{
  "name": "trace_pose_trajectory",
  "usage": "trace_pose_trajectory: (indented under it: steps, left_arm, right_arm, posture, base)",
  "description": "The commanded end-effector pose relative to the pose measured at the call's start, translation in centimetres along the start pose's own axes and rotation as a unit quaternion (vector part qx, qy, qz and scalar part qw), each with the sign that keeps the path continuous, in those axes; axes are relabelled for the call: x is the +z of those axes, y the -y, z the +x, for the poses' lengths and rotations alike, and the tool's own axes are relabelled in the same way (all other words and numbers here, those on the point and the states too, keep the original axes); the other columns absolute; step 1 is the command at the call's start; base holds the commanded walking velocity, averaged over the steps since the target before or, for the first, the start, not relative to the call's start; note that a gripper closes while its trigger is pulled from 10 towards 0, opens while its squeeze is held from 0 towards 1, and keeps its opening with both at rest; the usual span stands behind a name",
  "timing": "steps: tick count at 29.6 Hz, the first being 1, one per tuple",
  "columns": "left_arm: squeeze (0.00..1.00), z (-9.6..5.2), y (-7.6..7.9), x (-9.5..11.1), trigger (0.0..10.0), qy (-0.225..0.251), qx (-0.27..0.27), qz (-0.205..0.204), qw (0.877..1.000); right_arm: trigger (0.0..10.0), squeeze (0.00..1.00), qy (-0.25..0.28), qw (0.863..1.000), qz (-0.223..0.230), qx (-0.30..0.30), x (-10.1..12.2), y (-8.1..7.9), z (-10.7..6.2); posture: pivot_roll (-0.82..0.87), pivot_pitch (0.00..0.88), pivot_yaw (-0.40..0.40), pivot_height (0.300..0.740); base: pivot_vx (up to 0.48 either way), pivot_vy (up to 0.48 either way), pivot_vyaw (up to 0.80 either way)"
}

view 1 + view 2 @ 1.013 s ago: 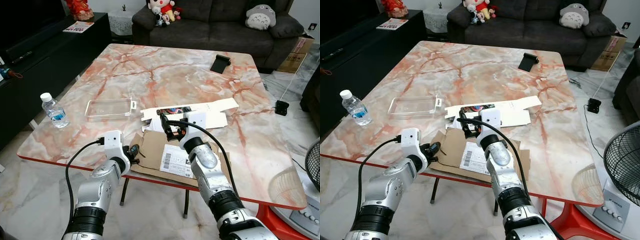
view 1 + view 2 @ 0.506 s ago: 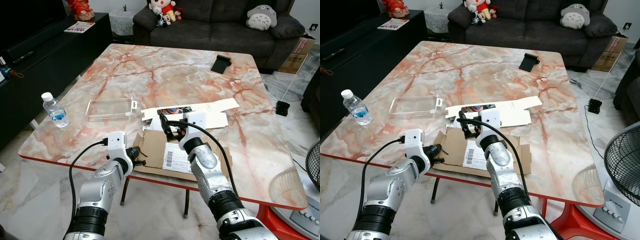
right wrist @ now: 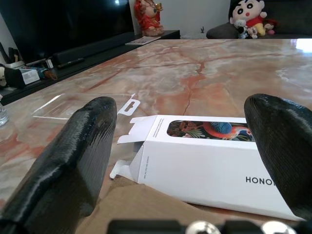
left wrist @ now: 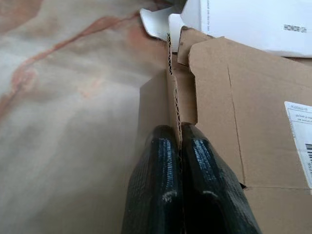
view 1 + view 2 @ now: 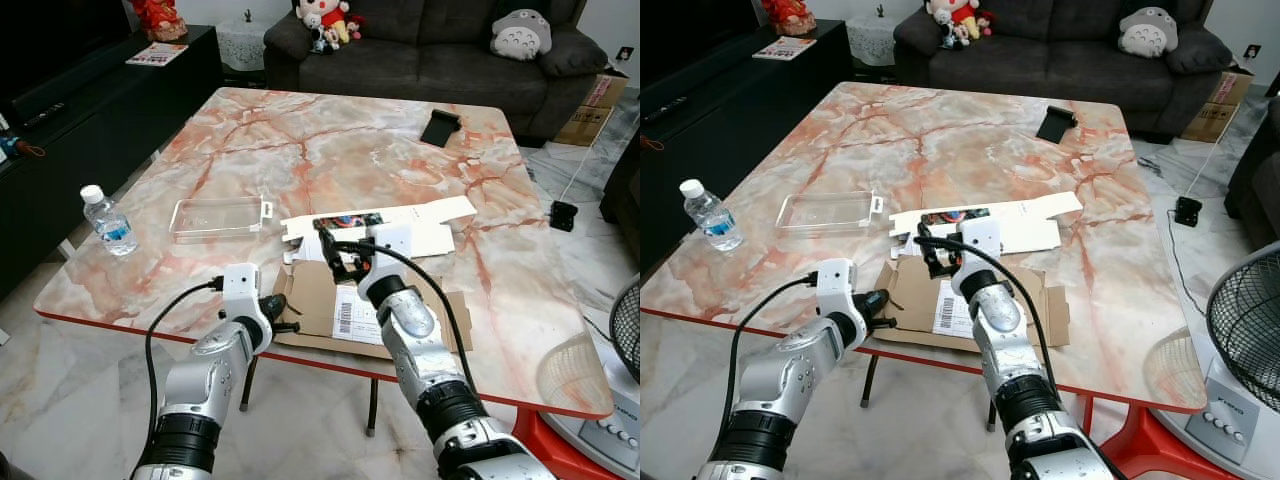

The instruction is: Picking trash to rubbish bin

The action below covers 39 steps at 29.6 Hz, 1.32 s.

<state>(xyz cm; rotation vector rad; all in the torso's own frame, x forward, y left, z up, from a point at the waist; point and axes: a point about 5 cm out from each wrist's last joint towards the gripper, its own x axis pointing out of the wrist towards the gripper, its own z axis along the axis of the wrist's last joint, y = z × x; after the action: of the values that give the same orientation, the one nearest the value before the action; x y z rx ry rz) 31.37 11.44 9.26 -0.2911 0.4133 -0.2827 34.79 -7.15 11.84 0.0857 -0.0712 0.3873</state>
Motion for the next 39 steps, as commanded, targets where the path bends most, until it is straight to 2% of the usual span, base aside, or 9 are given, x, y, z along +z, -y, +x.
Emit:
trace_pose_trajectory:
  steps: [1,9,11,12,30,32,33,37,39]
  left_arm:
    - [0.0,-0.1,0.6,0.1,0.0,0.002,-0.016,0.005,1.0]
    - [0.0,-1.0,2.2,4.5,0.0,0.143,-0.054,0.033,0.988]
    - [0.0,-1.1,2.4,5.1,2.2,0.159,-0.059,0.038,0.985]
    - [0.0,-1.2,2.6,5.5,10.0,0.172,-0.061,0.042,0.982]
    - [0.0,-3.1,2.5,10.0,10.0,0.353,-0.01,0.029,0.935]
    - [0.0,-3.1,2.4,10.4,7.9,0.364,-0.002,0.02,0.931]
    - [0.0,-3.1,2.3,10.6,0.0,0.37,-0.002,0.007,0.929]
    - [0.0,-3.2,2.1,11.1,0.0,0.381,0.015,0.016,0.924]
    - [0.0,-3.3,1.9,11.4,10.0,0.39,0.027,0.017,0.92]
  right_arm:
    - [10.0,0.0,-0.005,1.0,0.004,0.003,-0.1,-0.1,0.1]
    - [10.0,0.0,-0.003,1.0,0.002,0.002,0.0,-0.1,0.1]
    - [10.0,0.0,-0.002,1.0,0.002,0.001,0.0,-0.1,0.1]
    - [10.0,0.0,0.001,1.0,0.003,0.0,0.2,0.0,0.2]
    - [10.0,0.0,0.139,0.987,-0.035,-0.074,5.9,2.5,0.8]
    - [10.0,0.0,0.147,0.985,-0.035,-0.079,6.3,2.7,0.8]
    - [10.0,0.0,0.152,0.984,-0.035,-0.082,6.5,2.8,0.8]
    - [10.0,0.0,0.16,0.983,-0.037,-0.086,6.9,2.9,0.8]
    - [10.0,0.0,0.16,0.982,-0.038,-0.088,6.9,3.0,0.8]
  posture:
    - [0.01,0.049,-0.019,0.74]
    - [0.01,0.048,-0.021,0.74]
    - [0.01,0.048,-0.021,0.74]
    - [0.01,0.046,-0.022,0.74]
    - [0.01,0.042,-0.021,0.74]
    - [0.01,0.037,-0.022,0.74]
    - [0.01,0.037,-0.022,0.74]
    - [0.01,0.037,-0.022,0.74]
    - [0.01,0.037,-0.022,0.74]
  base:
    - [0.0,0.0,0.0]
    - [0.0,0.0,0.0]
    - [0.0,0.0,0.0]
    - [0.0,0.0,0.0]
    - [0.0,0.0,0.0]
    - [0.0,0.0,0.0]
    - [0.0,0.0,0.0]
    - [0.0,0.0,0.0]
    - [0.0,0.0,0.0]
